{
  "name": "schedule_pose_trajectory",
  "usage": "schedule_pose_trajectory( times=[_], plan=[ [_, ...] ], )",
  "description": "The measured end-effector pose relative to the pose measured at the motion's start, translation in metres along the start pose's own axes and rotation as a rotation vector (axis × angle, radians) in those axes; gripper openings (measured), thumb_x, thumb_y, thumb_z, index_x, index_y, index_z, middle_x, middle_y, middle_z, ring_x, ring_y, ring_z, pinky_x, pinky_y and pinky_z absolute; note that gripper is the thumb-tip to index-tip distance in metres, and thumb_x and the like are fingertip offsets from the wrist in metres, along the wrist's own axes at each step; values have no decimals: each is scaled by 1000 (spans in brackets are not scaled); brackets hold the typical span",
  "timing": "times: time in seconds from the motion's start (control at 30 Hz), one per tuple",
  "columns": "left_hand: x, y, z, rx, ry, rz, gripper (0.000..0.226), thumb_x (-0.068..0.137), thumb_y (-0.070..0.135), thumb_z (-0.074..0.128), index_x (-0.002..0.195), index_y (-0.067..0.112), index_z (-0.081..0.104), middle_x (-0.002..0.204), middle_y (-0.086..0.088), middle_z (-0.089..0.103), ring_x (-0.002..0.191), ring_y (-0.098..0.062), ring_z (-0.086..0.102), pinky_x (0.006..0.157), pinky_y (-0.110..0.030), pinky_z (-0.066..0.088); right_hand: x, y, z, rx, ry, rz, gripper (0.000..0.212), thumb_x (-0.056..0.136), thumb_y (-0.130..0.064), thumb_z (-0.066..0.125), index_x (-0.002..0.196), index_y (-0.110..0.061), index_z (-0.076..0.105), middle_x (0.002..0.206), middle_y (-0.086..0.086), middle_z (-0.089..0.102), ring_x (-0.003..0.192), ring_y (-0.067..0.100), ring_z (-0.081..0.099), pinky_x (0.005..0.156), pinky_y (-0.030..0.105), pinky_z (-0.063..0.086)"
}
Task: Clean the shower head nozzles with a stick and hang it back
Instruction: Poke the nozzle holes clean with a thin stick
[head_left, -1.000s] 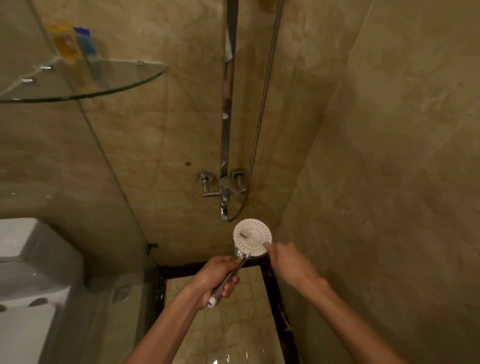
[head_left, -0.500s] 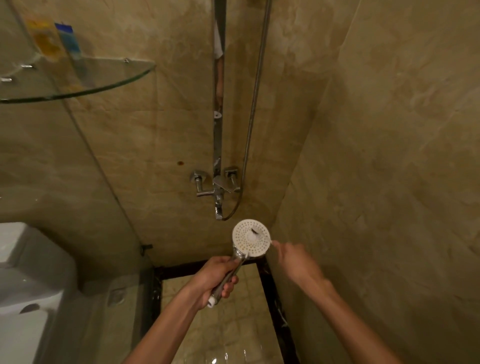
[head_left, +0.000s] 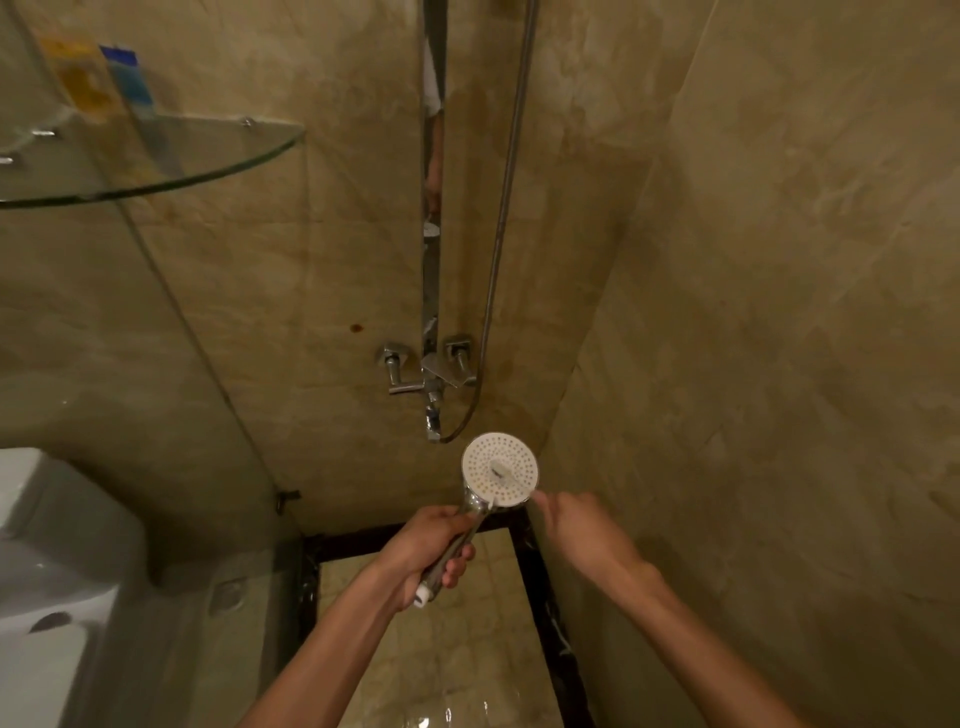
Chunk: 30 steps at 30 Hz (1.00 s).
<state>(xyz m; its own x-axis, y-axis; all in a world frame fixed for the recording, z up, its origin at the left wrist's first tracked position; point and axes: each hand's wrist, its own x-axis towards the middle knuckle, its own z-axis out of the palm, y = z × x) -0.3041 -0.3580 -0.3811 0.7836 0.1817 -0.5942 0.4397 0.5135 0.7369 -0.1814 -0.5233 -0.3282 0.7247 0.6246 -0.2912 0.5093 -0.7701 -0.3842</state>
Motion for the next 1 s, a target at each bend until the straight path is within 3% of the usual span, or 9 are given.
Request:
schedule_pose_trajectory(
  times=[0.17,0.37,0.47,0.53,0.7,0.77,0.83,0.9,1.0],
  plan=[
    [-2,0,1,2,11,0,12,99,18,54,102,6,53,55,-8,52,32,-12,38,31,-18,32,6,9,-8,-16,13,57,49,107,-41,23,114,-16,65,80,4,56,74,25,58,66,37,44],
    [-2,0,4,23,14,2,11,100,17,52,101,6,51,54,-8,51,31,-12,37,31,-17,31,-7,5,0,-47,34,-4,54,106,-47,27,92,-13,66,73,7,57,68,24,57,73,42,56],
    [-4,0,6,19,3,3,12,101,19,52,100,7,51,54,-8,50,32,-11,36,31,-16,31,1,12,-7,-40,64,40,51,106,-45,25,102,-15,66,75,7,58,75,31,64,70,39,50],
    [-4,1,7,15,2,5,12,101,19,53,101,7,51,54,-7,51,32,-11,37,31,-16,31,5,13,-8,-29,77,39,52,107,-45,24,102,-15,66,73,4,58,68,25,60,67,37,48],
    [-5,6,4,38,9,6,12,101,19,51,104,7,52,55,-7,51,33,-11,37,31,-17,31,-7,11,5,4,42,-40,49,106,-45,29,70,-24,56,56,-5,48,48,11,44,65,46,56],
    [-7,6,4,41,-4,7,12,101,19,51,104,7,53,56,-7,51,33,-11,38,31,-18,32,0,15,-1,-9,62,-22,44,107,-41,27,91,-25,66,62,-4,54,53,13,49,63,42,54],
    [-10,5,6,38,-7,18,13,101,21,53,99,8,50,56,-8,51,33,-11,38,32,-17,31,11,19,-11,-40,90,28,46,107,-37,22,119,-24,65,84,6,69,69,21,61,69,36,51],
    [-12,5,10,38,-3,25,15,101,21,53,95,8,49,56,-8,50,33,-12,38,32,-17,31,20,18,-16,-52,87,36,48,107,-33,20,126,-22,62,105,11,71,88,28,66,81,36,51],
    [-13,5,12,34,-3,26,13,102,20,51,97,8,49,56,-8,50,33,-11,38,31,-17,31,21,10,-11,-48,83,-17,41,107,-23,23,126,-20,59,94,6,68,77,23,62,71,35,51]
  ],
)
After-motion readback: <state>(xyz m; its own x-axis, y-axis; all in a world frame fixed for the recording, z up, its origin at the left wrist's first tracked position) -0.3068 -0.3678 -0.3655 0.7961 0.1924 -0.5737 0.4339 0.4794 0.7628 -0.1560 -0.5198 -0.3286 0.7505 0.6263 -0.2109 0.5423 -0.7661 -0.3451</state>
